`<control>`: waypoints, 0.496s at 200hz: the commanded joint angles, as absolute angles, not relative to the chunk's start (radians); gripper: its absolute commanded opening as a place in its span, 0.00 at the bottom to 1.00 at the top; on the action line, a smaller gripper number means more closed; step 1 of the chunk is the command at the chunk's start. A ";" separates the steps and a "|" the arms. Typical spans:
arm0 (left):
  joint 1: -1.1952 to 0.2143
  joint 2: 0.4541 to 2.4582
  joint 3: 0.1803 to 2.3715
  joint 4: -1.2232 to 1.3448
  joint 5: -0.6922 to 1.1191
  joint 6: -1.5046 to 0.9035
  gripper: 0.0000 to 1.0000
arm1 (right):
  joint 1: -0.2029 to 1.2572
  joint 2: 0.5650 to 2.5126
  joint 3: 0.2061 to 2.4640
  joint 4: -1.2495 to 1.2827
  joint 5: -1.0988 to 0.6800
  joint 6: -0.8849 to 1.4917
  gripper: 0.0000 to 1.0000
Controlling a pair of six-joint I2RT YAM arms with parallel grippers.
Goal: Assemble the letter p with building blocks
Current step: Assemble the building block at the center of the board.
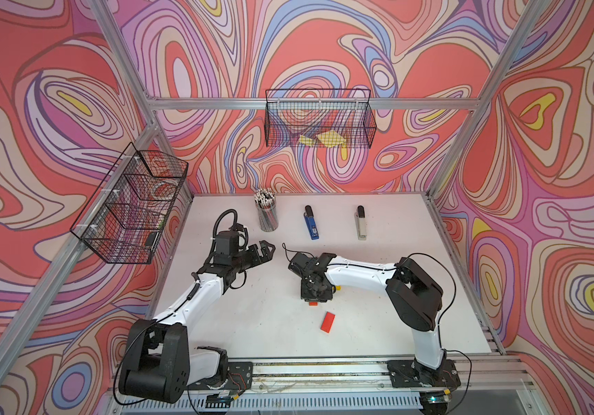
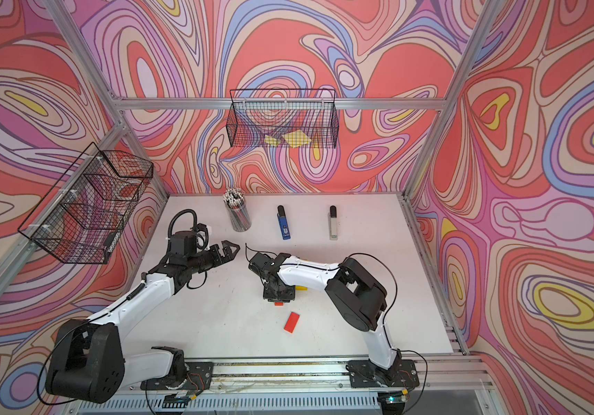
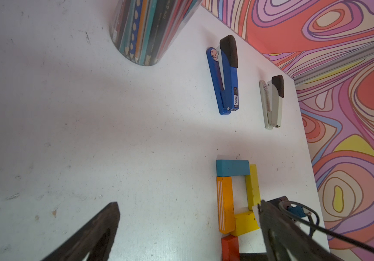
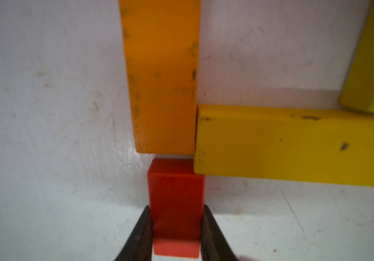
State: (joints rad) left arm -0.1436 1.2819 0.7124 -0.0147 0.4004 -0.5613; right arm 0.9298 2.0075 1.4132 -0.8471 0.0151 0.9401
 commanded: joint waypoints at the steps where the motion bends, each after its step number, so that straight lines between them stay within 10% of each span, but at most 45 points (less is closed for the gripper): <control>1: -0.138 1.292 0.713 0.005 0.409 -0.560 0.99 | 0.925 2.040 1.418 -0.837 0.018 0.933 0.06; 99: -0.138 1.292 0.714 0.006 0.424 -0.560 0.99 | 0.980 1.946 1.436 -0.868 0.094 0.942 0.57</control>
State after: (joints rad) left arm -0.1436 1.2854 0.7124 -0.0135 0.4114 -0.5613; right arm 0.9546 2.0006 1.4136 -0.8330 0.0406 0.9386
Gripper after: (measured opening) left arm 0.992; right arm 0.554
